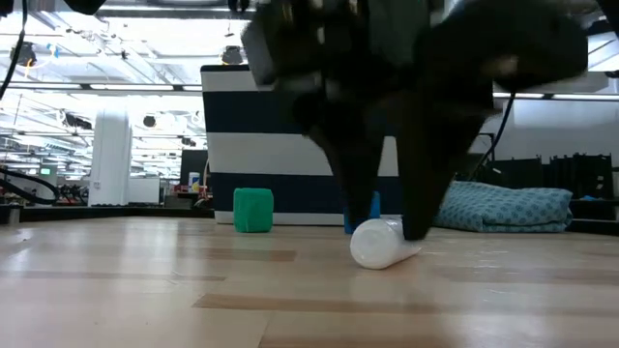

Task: Pick & place medical supplies in basket/bin
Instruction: Put the gauze bandage into the bin

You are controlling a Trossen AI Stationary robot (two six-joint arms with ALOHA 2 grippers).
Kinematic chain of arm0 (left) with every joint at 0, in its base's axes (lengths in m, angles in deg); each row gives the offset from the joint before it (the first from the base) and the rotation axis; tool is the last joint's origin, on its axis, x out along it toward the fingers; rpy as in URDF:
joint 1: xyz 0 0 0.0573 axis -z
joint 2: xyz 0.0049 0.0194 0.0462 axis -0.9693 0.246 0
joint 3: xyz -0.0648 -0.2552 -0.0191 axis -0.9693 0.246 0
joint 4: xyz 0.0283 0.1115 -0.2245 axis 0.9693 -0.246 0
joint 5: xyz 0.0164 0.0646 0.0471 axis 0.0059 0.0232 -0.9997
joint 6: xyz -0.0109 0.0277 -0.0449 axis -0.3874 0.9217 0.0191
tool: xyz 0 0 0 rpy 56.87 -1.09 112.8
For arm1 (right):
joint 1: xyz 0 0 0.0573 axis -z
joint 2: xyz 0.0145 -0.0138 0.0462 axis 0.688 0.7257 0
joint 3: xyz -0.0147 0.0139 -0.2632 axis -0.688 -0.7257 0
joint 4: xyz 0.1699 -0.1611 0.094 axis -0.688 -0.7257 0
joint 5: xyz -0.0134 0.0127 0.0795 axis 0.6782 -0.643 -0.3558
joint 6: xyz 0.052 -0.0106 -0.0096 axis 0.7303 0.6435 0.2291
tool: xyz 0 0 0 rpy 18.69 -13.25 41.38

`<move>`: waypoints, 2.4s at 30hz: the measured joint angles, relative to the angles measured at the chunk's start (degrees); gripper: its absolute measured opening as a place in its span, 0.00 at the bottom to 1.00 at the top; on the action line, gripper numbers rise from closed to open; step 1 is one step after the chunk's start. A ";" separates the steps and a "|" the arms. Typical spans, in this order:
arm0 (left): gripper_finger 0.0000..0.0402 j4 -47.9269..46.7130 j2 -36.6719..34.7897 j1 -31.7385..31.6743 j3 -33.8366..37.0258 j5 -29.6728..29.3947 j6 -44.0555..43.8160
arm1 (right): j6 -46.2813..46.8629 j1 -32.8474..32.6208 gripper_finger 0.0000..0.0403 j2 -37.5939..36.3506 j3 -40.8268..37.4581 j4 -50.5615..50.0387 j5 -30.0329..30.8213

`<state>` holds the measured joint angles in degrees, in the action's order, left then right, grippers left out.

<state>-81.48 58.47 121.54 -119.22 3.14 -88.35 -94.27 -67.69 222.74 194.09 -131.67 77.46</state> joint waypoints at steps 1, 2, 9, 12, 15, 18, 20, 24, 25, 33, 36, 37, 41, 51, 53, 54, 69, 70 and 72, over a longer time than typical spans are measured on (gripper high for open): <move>0.00 -0.02 0.00 0.00 0.00 0.00 0.00 | -0.07 0.18 0.58 0.02 -0.92 0.04 0.00; 0.00 -0.02 0.00 0.00 0.00 0.00 0.00 | -0.10 0.40 0.57 0.07 -1.62 -0.06 0.00; 0.00 -0.04 0.00 0.00 0.00 0.01 -0.02 | 2.29 1.60 0.48 -0.35 -4.87 1.81 -1.49; 0.00 -0.04 0.00 0.00 0.00 0.00 -0.02 | 2.93 1.89 0.41 -0.33 -4.63 1.60 -3.12; 0.00 -0.07 0.00 0.00 0.00 -0.09 0.00 | 3.49 1.95 0.31 0.02 -3.35 -0.13 -3.32; 0.00 -0.09 0.00 0.00 0.00 -0.32 0.04 | 3.52 2.02 0.22 0.11 -2.27 -0.61 -4.96; 0.00 -0.15 0.00 0.00 0.00 -0.56 0.07 | 3.55 2.24 0.16 0.11 -1.40 -2.10 -6.46; 0.00 -0.17 0.00 0.00 0.00 -0.68 0.43 | 3.53 2.75 0.12 0.11 0.34 -7.41 -7.77; 0.00 -0.17 0.00 0.00 0.00 -0.74 0.46 | 3.53 2.96 0.11 0.11 1.04 -8.88 -7.79; 0.00 -0.13 0.00 0.00 0.00 -1.03 0.85 | 2.73 5.12 0.13 -0.49 13.50 -19.67 -9.46; 0.00 -0.09 0.00 0.00 0.00 -1.05 0.85 | 3.94 6.07 0.13 -3.07 18.40 -19.10 -9.40; 0.00 -0.04 0.00 0.00 0.00 -1.05 0.85 | 4.01 6.55 0.13 -5.04 18.39 -17.28 -9.36; 0.00 0.00 0.00 0.00 0.00 -1.32 0.87 | 7.63 9.34 0.13 -12.48 16.68 -14.47 -4.64; 0.00 0.25 0.01 -0.13 0.00 -6.68 3.13 | 7.21 17.83 0.13 -27.51 16.65 13.59 16.53; 0.00 0.24 0.02 -0.13 0.00 -9.09 3.57 | 5.31 20.14 0.13 -29.28 16.62 22.00 20.68; 0.00 0.36 0.01 -0.13 0.00 -10.55 3.75 | 4.67 21.37 0.13 -29.85 16.63 26.76 22.71; 0.00 -1.71 -0.75 -7.16 0.00 -18.53 4.41 | 19.68 44.48 0.13 -15.58 16.01 43.88 0.95; 0.00 -2.47 -1.18 -7.81 0.00 -18.57 4.02 | 19.86 44.82 0.13 -14.22 16.01 42.50 0.64; 0.00 -4.20 -1.89 -8.89 -0.02 -18.69 3.04 | 19.57 45.27 0.13 -11.96 16.01 40.06 0.45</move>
<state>-85.68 56.58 112.64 -119.24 -15.55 -85.30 -74.70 -22.42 210.77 210.10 -91.60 77.90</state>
